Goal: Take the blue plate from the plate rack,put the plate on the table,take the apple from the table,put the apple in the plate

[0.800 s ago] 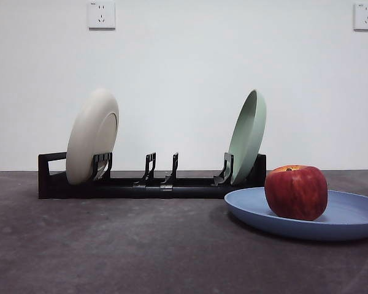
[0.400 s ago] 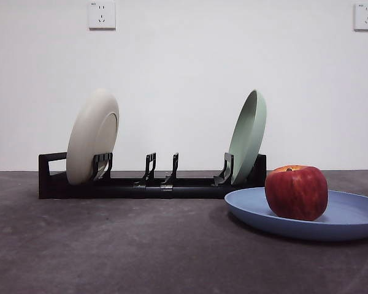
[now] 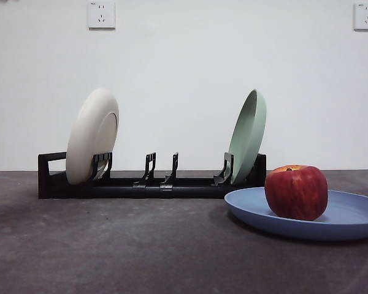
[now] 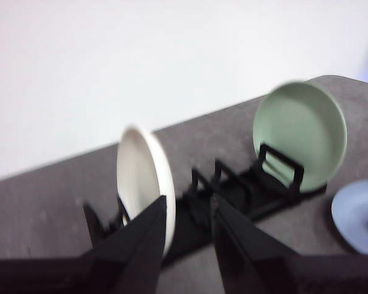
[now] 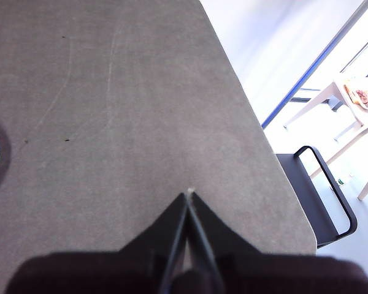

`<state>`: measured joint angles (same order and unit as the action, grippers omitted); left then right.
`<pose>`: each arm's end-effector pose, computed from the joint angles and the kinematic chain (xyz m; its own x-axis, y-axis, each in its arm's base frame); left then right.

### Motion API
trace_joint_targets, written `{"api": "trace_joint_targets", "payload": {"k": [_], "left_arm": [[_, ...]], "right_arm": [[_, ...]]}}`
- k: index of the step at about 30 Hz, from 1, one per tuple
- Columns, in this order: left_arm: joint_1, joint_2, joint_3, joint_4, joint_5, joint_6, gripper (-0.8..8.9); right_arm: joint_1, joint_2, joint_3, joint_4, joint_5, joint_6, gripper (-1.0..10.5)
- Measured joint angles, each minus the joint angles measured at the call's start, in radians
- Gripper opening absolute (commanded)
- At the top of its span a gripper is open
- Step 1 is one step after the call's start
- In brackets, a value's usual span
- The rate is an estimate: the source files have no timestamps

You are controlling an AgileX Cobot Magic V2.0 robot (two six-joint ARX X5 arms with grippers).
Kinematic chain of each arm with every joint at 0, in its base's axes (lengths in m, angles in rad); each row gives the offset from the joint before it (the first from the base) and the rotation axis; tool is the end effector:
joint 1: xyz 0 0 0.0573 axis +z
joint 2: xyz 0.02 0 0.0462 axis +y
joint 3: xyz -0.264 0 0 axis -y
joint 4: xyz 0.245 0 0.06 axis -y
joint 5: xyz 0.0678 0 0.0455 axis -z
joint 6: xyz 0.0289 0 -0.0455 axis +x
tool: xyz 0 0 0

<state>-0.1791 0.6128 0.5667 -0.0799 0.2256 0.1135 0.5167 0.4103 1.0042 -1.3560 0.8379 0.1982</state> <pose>0.1432 -0.0325 0.2919 0.9116 -0.3924 -0.1225 0.4035 0.9111 0.0844 0.0197 -0.0135 0.3355 0.7880 -0.4071 -0.4619 0.2525 0.8979 -0.3607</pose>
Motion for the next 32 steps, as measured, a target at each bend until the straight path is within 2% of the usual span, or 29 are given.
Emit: {"api": "trace_joint_targets", "payload": {"k": [4,11,16,21,32], "left_arm": [[0.065,-0.171,-0.208,0.004,-0.012,-0.018,1.23],[0.111,-0.444,-0.402,0.019,-0.015,-0.025,1.23],[0.113,-0.566,-0.471,0.024,-0.108,-0.024,1.23],[0.113,-0.607,-0.542,0.025,-0.180,-0.028,1.23],[0.113,-0.607,-0.549,-0.091,-0.177,-0.029,1.23]], "right_arm": [[0.000,0.000,0.000,0.000,0.000,0.000,0.0],[0.000,0.000,0.000,0.000,0.000,0.000,0.0],[0.000,0.000,0.000,0.000,0.000,0.000,0.0],[0.000,0.000,0.000,0.000,0.000,0.000,0.0],[0.000,0.000,0.000,0.000,0.000,0.000,0.0]]}}
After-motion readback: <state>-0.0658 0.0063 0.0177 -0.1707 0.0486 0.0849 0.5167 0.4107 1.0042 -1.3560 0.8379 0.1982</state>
